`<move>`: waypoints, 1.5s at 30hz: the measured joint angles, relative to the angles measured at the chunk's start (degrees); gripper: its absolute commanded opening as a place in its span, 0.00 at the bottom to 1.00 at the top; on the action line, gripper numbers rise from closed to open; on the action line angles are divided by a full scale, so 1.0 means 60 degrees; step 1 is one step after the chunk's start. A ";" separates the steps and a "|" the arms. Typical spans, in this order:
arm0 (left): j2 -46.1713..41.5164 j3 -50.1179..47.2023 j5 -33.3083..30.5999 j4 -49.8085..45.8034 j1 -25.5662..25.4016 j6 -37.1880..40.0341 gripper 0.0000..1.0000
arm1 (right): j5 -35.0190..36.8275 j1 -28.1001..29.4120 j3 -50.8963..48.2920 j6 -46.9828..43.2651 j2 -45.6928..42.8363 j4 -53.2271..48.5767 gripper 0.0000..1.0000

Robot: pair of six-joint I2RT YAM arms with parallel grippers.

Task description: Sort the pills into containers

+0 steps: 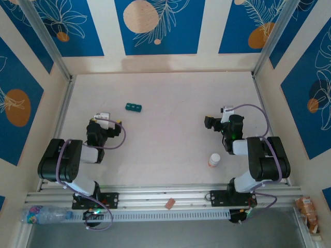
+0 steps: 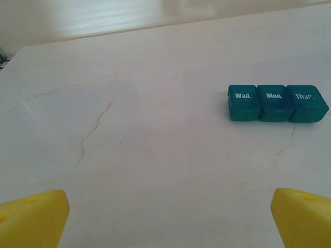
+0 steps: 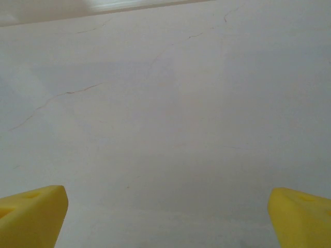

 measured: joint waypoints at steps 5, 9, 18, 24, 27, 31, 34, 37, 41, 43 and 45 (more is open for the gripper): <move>0.0000 0.0000 0.0004 -0.0004 0.0000 0.0004 1.00 | 0.0000 0.0000 0.0000 0.0000 0.0000 0.0000 0.99; 0.0000 0.0000 0.0022 -0.0004 0.0000 0.0022 1.00 | 0.0000 0.0000 0.0000 0.0000 0.0000 0.0000 0.99; 0.0000 0.0168 0.0262 -0.0229 0.0000 0.0025 1.00 | -0.0004 0.0000 0.0000 0.0000 0.0000 0.0000 0.99; 0.0000 0.0532 0.0240 -0.0685 0.0000 0.0018 1.00 | -0.0007 0.0000 0.0000 0.0000 0.0000 0.0000 0.99; 0.0000 0.0594 0.0160 -0.0816 0.0000 0.0018 1.00 | -0.0036 0.0000 0.0000 0.0000 0.0000 0.0000 0.99; 0.0000 0.0597 0.0076 -0.0925 0.0000 0.0018 1.00 | -0.0040 -0.0011 0.0000 0.0000 0.0000 -0.0004 0.99; 0.0000 0.0601 0.0066 -0.0954 0.0000 0.0018 1.00 | -0.0036 -0.0015 0.0000 0.0000 -0.0018 -0.0036 0.99; 0.0000 0.0597 0.0069 -0.0954 0.0000 0.0022 1.00 | 0.0011 0.0007 0.0069 -0.0033 -0.0393 -0.0590 0.99; -0.0208 0.0608 -0.0087 -0.1290 0.0000 0.0000 1.00 | 0.0200 0.0087 0.0470 -0.0029 -0.1530 -0.1683 0.99; -0.0561 0.0725 -0.0255 -0.1865 0.0000 -0.0018 1.00 | 0.0310 0.0102 0.0812 0.0102 -0.2124 -0.2375 0.99; -0.0958 0.1013 -0.0401 -0.2503 0.0000 -0.0051 1.00 | 0.0412 0.0095 0.1373 0.0441 -0.2659 -0.3370 0.99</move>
